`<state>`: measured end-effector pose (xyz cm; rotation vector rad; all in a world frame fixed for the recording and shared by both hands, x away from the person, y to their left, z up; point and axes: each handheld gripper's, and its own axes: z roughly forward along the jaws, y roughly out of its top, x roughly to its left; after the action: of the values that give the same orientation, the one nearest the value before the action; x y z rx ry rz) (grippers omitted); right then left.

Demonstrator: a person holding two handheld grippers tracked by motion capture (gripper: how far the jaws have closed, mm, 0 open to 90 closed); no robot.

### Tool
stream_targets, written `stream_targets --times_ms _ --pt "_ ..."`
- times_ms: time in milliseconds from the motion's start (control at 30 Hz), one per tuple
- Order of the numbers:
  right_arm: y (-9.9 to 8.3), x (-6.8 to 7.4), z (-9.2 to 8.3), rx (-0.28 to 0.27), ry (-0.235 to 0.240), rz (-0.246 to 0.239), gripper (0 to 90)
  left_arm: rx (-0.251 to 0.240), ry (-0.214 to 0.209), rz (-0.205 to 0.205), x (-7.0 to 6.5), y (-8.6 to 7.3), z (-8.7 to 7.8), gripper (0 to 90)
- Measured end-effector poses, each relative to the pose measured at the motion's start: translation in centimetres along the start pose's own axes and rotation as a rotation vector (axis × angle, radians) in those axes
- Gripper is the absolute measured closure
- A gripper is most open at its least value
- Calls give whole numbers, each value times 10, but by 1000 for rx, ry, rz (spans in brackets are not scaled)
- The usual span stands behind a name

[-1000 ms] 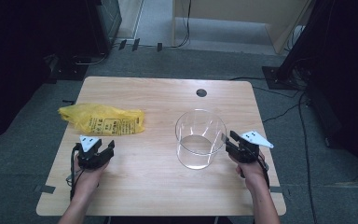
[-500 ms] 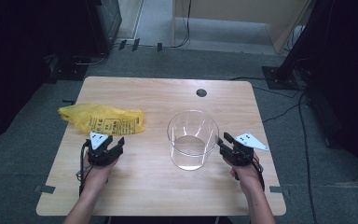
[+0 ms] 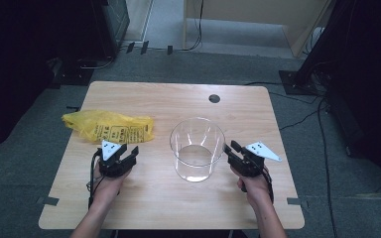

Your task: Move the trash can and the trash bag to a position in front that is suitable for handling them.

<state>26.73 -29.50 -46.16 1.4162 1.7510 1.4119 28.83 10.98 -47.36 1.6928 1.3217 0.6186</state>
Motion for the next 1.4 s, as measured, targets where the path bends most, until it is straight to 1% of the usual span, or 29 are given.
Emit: stream_targets --times_ms 67,133,233,267,300,400,500,533,567,600,633,667,700,733,800,867,900,933,1000,1033,1100,1133,1200,1267,1300,1400 --pt "-2 3 2 7 4 -8 650 -4 -8 3 -2 0 0 527" --pt "-2 4 3 11 29 5 662 -8 -16 5 -3 0 0 536" --pt "-3 6 3 15 65 -9 674 -11 -28 12 -6 1 0 550" --pt "-4 8 3 21 84 -11 674 -13 -35 11 -8 1 1 556" --pt "-4 10 3 27 104 -18 674 -11 -41 17 -9 2 1 560" --pt "-6 19 4 40 148 -46 670 -3 -61 18 -12 2 2 573" --pt "-8 29 6 49 171 -66 667 -5 -66 15 -14 3 3 606" --pt "-8 33 8 49 168 -67 660 -9 -65 14 -14 4 3 622" --pt "-8 35 9 40 141 -72 665 -12 -65 12 -15 4 4 638" --pt "-8 36 11 38 112 -60 678 -15 -69 9 -15 5 5 667" --pt "-8 36 14 33 87 -37 695 -14 -74 10 -16 6 6 689" --pt "-7 36 18 26 66 -2 722 -15 -78 13 -18 8 8 720" --pt "-8 36 21 16 52 13 736 -12 -87 20 -20 9 9 741" --pt "-8 37 24 14 51 19 749 -15 -96 27 -23 10 10 761" --pt "-9 42 29 18 53 11 775 -14 -109 41 -30 11 13 777" --pt "-9 47 31 16 48 2 796 -11 -130 62 -38 11 15 767" --pt "-9 48 32 16 57 -1 802 -10 -127 69 -42 11 16 744" --pt "-9 50 33 18 65 -7 829 -9 -113 77 -44 10 16 774" --pt "-10 53 32 19 55 -2 849 0 -126 68 -43 10 16 793" --pt "-10 54 32 21 59 -2 849 5 -128 72 -43 10 15 806" --pt "-10 55 30 30 73 -2 856 9 -123 88 -44 9 11 838" --pt "-11 57 29 31 75 -4 860 7 -110 92 -45 8 8 850" --pt "-13 63 26 32 69 -12 863 2 -98 71 -47 4 3 875" --pt "-15 67 23 32 63 -17 860 -4 -80 66 -48 0 -3 873" --pt "-16 69 22 33 63 -22 850 -2 -80 56 -48 -2 -6 869" --pt "-18 71 16 44 81 -18 834 8 -81 53 -48 -7 -16 857"
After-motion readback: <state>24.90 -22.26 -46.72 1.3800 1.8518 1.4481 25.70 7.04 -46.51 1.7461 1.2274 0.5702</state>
